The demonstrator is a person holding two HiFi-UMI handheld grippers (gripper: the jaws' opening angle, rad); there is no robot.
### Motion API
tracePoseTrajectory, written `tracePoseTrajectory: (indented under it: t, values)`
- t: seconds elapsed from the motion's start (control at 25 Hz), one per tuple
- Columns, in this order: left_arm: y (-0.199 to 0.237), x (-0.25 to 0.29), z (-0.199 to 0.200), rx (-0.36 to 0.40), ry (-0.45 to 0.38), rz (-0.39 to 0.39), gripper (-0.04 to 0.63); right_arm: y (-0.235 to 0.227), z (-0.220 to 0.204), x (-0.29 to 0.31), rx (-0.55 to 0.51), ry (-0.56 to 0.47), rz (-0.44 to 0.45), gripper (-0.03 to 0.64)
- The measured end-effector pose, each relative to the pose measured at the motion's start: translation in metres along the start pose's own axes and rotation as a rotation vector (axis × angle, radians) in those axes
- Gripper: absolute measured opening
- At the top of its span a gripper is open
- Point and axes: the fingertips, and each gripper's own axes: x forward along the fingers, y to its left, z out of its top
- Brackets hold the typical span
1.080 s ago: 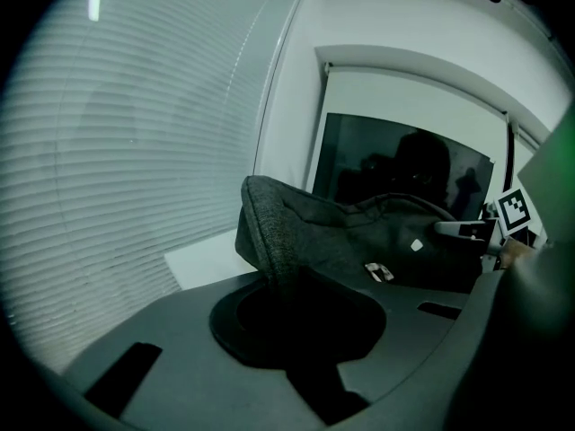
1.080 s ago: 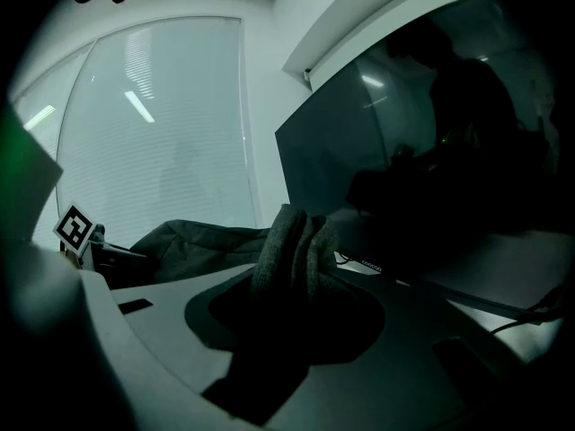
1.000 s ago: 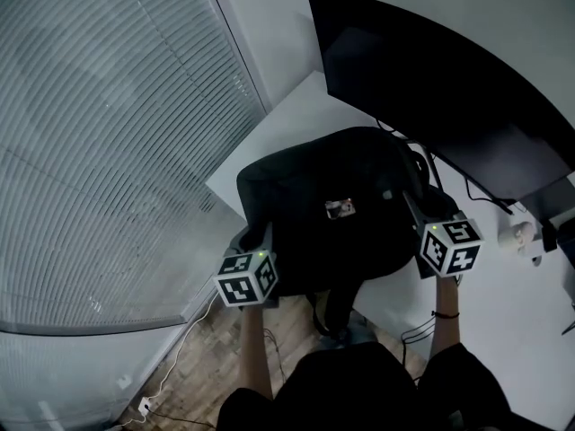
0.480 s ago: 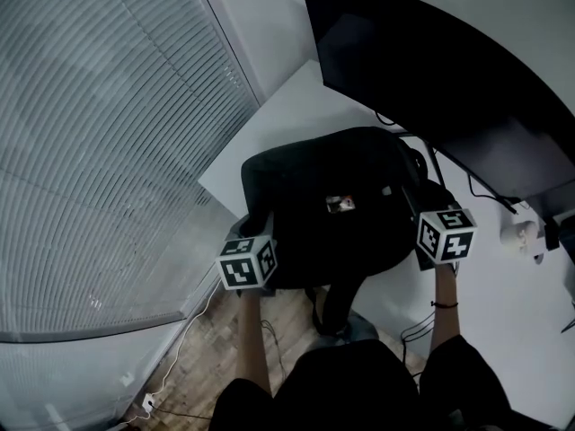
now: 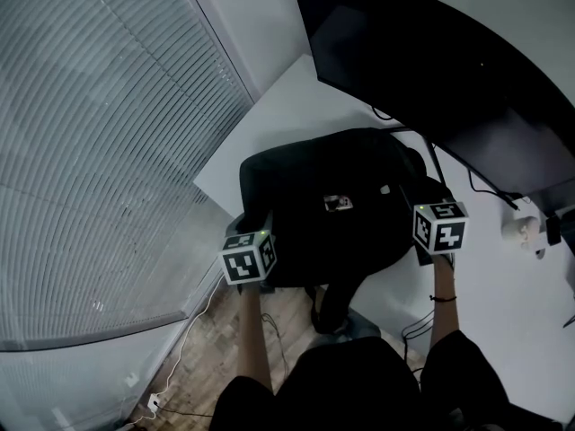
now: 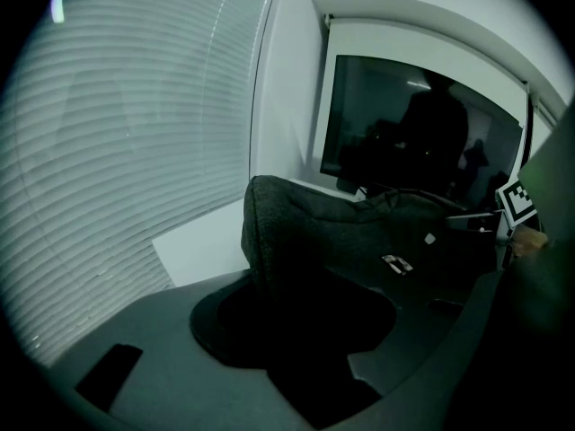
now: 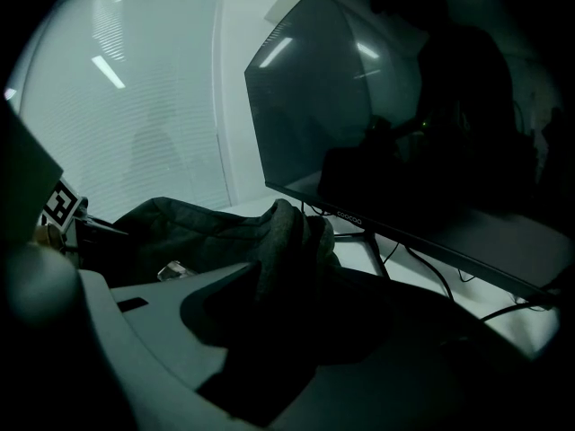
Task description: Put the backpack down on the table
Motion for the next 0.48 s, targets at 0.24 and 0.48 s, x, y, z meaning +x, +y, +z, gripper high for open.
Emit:
tracePoseTrajectory:
  t: [0.24, 0.48]
  values:
    - [0.009, 0.007, -0.006, -0.023, 0.013, 0.050, 0.188, -0.005, -0.006, 0.006, -0.026, 0.038, -0.041, 0.187]
    - [0.013, 0.008, -0.005, 0.008, 0.009, 0.100, 0.273, -0.015, -0.010, 0.007, -0.064, 0.050, -0.111, 0.229]
